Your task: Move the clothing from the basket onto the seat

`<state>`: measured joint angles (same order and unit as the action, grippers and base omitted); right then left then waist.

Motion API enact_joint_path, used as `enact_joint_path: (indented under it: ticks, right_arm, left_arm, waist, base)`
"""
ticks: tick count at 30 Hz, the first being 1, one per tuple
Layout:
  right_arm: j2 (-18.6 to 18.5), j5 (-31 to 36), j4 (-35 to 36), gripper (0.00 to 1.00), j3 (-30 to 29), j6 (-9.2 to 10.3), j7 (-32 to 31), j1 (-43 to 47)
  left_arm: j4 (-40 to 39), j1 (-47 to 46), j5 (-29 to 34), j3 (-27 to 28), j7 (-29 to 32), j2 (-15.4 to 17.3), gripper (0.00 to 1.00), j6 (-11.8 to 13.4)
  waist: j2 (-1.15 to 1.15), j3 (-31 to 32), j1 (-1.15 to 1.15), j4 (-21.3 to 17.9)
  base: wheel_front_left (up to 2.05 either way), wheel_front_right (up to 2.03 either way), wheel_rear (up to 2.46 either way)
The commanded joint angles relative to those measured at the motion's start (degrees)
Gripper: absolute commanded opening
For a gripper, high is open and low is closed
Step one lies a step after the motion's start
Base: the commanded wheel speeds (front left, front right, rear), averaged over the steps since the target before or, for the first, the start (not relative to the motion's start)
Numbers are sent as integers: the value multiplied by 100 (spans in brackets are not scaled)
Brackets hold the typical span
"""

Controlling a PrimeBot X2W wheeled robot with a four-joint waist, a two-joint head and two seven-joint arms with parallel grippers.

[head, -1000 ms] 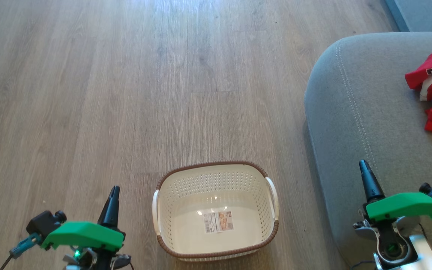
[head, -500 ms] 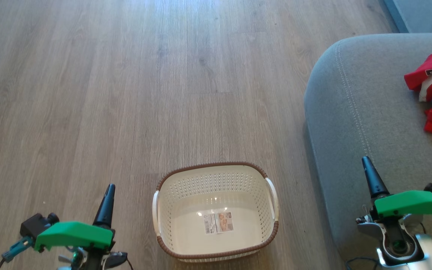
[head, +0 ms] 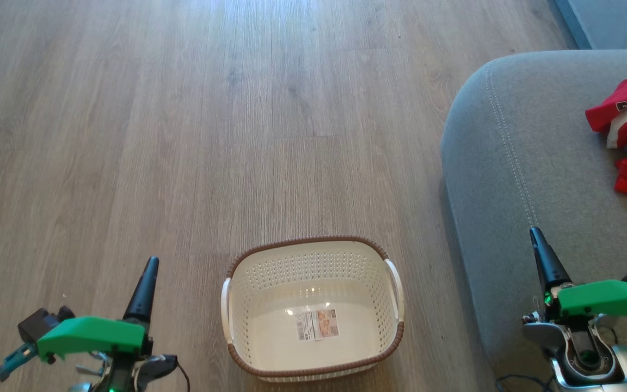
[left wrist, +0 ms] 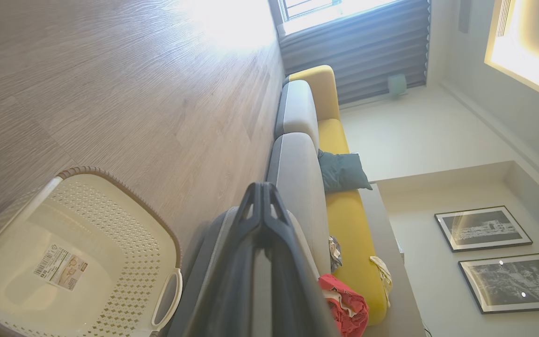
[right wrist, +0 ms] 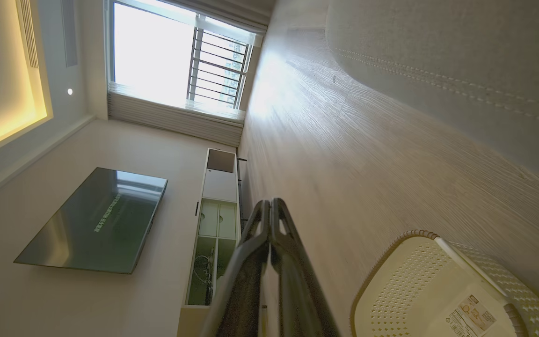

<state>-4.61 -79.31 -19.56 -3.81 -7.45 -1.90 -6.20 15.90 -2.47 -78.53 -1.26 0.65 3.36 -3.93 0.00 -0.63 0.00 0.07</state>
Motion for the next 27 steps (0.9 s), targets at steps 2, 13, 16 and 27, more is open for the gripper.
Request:
enact_joint_path:
  ticks: [2, 13, 16, 27]
  right_arm:
    - [24, -179, 259, 0, 24, -4, -83, -97]
    - [97, -723, 404, 0, -125, -4, -271, -48]
    - [118, -871, 444, 0, -166, -3, -322, -35]
    - [173, -1281, 554, 0, -277, -3, -464, 1]
  left_arm:
    - [-182, -281, -211, 255, 72, 72, 0, -75]
    - [-186, -320, -845, 436, 263, 69, 0, -214]
    - [-188, -330, -1017, 486, 315, 68, 0, -252]
    - [-191, -359, -1490, 627, 462, 62, 0, -356]
  waist:
    - [0, 4, 0, -1]
    - [0, 24, 0, -4]
    - [0, 30, 0, -4]
    - [0, 45, 0, -6]
  base:
    - [0, 0, 0]
    - [0, 0, 0]
    - [0, 0, 0]
    - [0, 0, 0]
